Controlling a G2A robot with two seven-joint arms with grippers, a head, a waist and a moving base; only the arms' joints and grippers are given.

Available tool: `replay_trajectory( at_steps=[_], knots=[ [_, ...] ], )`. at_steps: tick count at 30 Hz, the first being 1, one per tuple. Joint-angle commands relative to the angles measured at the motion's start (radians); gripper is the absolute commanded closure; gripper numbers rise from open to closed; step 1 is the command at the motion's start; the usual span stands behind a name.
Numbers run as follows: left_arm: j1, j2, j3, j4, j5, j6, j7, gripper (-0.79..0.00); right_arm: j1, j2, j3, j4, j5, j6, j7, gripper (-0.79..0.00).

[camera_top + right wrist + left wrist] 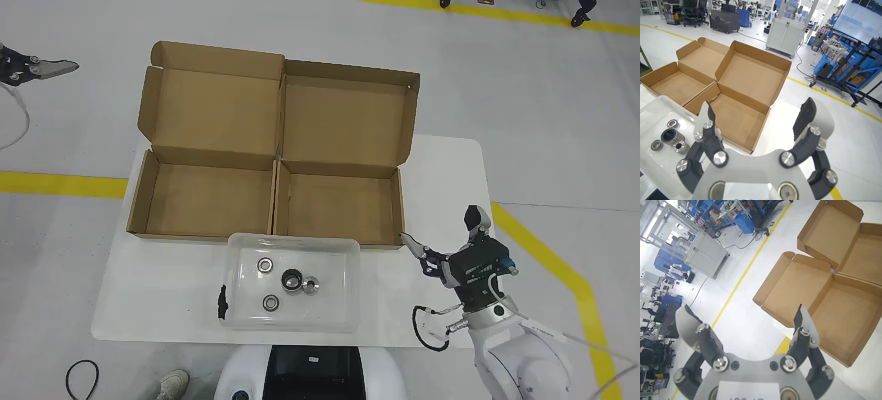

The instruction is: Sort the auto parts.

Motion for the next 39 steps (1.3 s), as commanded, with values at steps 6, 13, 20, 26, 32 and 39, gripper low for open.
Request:
replay_trajectory(
  at_steps=[6,13,20,26,32,39],
  knots=[
    [0.000,0.000,0.000,0.000,0.000,0.000,0.000,-0.785,0.000,0.000,0.000,0.000,0.000,0.000,0.000,-0.785],
    [0.000,0.000,0.000,0.000,0.000,0.000,0.000,-0.785,0.000,0.000,0.000,0.000,0.000,0.000,0.000,-0.785],
    [0.000,0.000,0.000,0.000,0.000,0.000,0.000,-0.785,0.067,0.009,-0.036,0.045,-0.008,-0.073,0.082,-0.785],
    [0.000,0.000,0.000,0.000,0.000,0.000,0.000,-0.785,0.179,0.015,-0.116,0.128,0.039,-0.162,0.167,-0.785],
    [0.000,0.000,0.000,0.000,0.000,0.000,0.000,-0.785,0.307,0.018,-0.245,0.218,0.056,-0.258,0.330,-0.785],
    [0.000,0.000,0.000,0.000,0.000,0.000,0.000,-0.785,0.407,0.016,-0.368,0.312,0.146,-0.309,0.428,-0.785]
  ],
)
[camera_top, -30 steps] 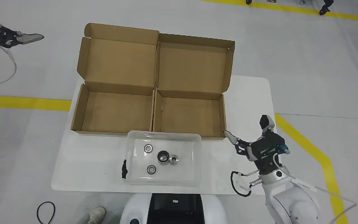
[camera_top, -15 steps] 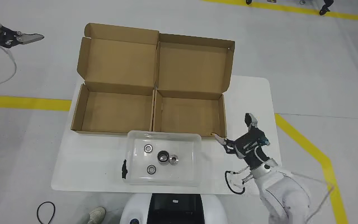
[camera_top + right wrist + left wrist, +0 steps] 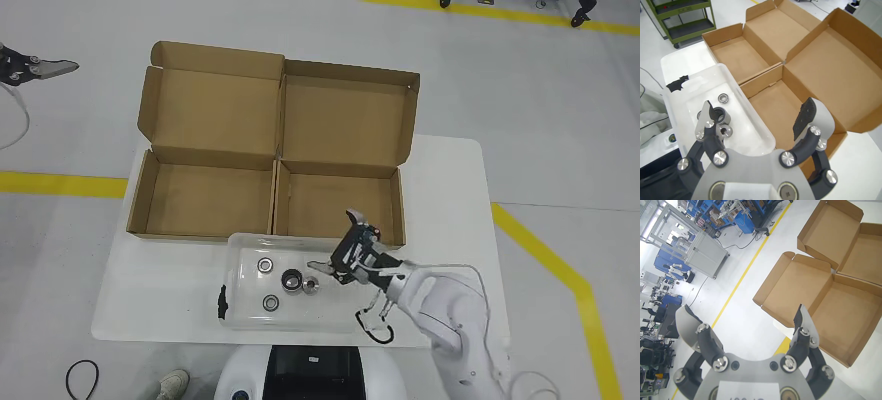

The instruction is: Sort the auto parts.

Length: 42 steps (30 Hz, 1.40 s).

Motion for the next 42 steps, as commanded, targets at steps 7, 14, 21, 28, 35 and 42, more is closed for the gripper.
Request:
replay_trajectory(
  at_steps=[7,14,21,28,35,42],
  knots=[
    [0.000,0.000,0.000,0.000,0.000,0.000,0.000,-0.785,0.047,0.003,-0.040,0.034,0.055,-0.035,0.042,-0.785],
    [0.000,0.000,0.000,0.000,0.000,0.000,0.000,-0.785,0.047,0.003,-0.040,0.034,0.055,-0.035,0.042,-0.785],
    [0.000,0.000,0.000,0.000,0.000,0.000,0.000,-0.785,0.047,0.003,-0.040,0.034,0.055,-0.035,0.042,-0.785],
    [0.000,0.000,0.000,0.000,0.000,0.000,0.000,-0.785,0.056,0.014,-0.082,0.028,0.016,-0.074,0.037,-0.785],
    [0.000,0.000,0.000,0.000,0.000,0.000,0.000,-0.785,0.085,0.022,-0.163,0.068,0.047,-0.154,0.139,-0.785],
    [0.000,0.000,0.000,0.000,0.000,0.000,0.000,-0.785,0.125,0.025,-0.229,0.131,0.098,-0.155,0.177,-0.727]
  ],
)
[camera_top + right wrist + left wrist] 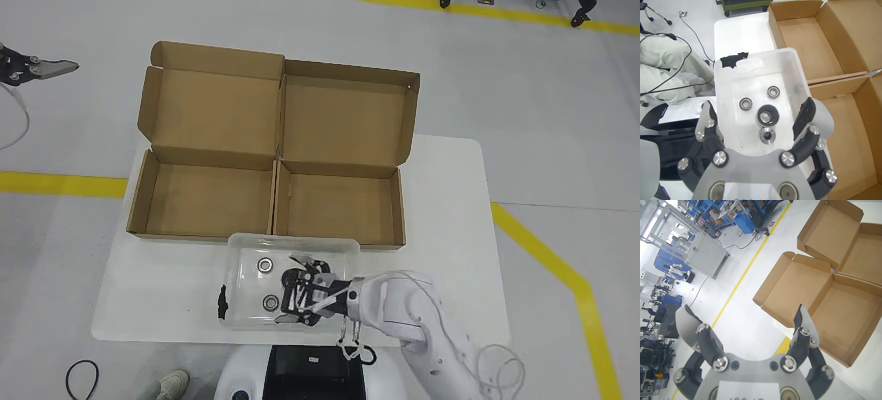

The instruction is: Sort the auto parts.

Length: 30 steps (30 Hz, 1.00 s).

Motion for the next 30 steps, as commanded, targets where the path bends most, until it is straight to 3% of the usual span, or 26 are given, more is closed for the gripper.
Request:
replay_trajectory(
  at_steps=[1,4,14,30],
  knots=[
    [0.000,0.000,0.000,0.000,0.000,0.000,0.000,-0.785,0.010,0.001,-0.010,0.012,0.000,0.009,0.011,-0.711],
    [0.000,0.000,0.000,0.000,0.000,0.000,0.000,-0.785,0.017,0.004,-0.021,0.028,-0.012,0.035,0.034,-0.640],
    [0.000,0.000,0.000,0.000,0.000,0.000,0.000,-0.785,0.055,0.011,-0.067,0.076,-0.095,0.113,0.085,-0.723],
    [0.000,0.000,0.000,0.000,0.000,0.000,0.000,-0.785,0.185,0.000,-0.165,0.219,-0.099,0.124,0.080,-0.653]
  ],
)
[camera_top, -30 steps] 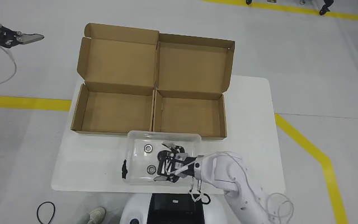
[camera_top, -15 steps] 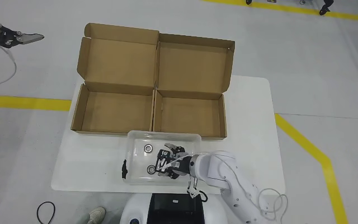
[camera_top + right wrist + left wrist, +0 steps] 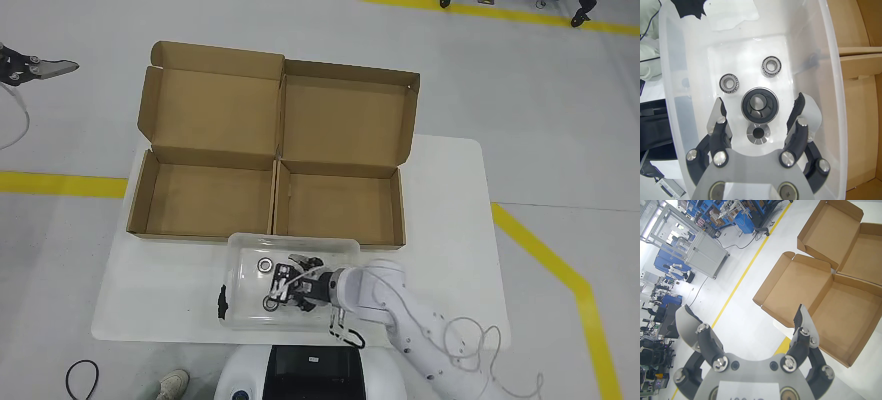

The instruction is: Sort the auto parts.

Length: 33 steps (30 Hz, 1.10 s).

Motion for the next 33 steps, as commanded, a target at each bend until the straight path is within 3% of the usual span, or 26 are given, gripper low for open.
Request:
replay_trajectory(
  at_steps=[1,19,24,30,33],
  knots=[
    [0.000,0.000,0.000,0.000,0.000,0.000,0.000,-0.785,0.010,-0.001,-0.008,0.013,-0.001,0.003,-0.001,-0.659],
    [0.000,0.000,0.000,0.000,0.000,0.000,0.000,-0.785,0.036,0.006,-0.034,0.062,0.017,0.018,-0.013,-0.511],
    [0.000,0.000,0.000,0.000,0.000,0.000,0.000,-0.785,0.043,0.008,-0.042,0.069,0.019,0.021,-0.026,-0.360],
    [0.000,0.000,0.000,0.000,0.000,0.000,0.000,-0.785,0.052,0.010,-0.050,0.077,0.021,0.025,-0.049,0.000],
    [0.000,0.000,0.000,0.000,0.000,0.000,0.000,-0.785,0.053,0.012,-0.049,0.075,0.020,0.030,-0.056,0.000]
  ],
)
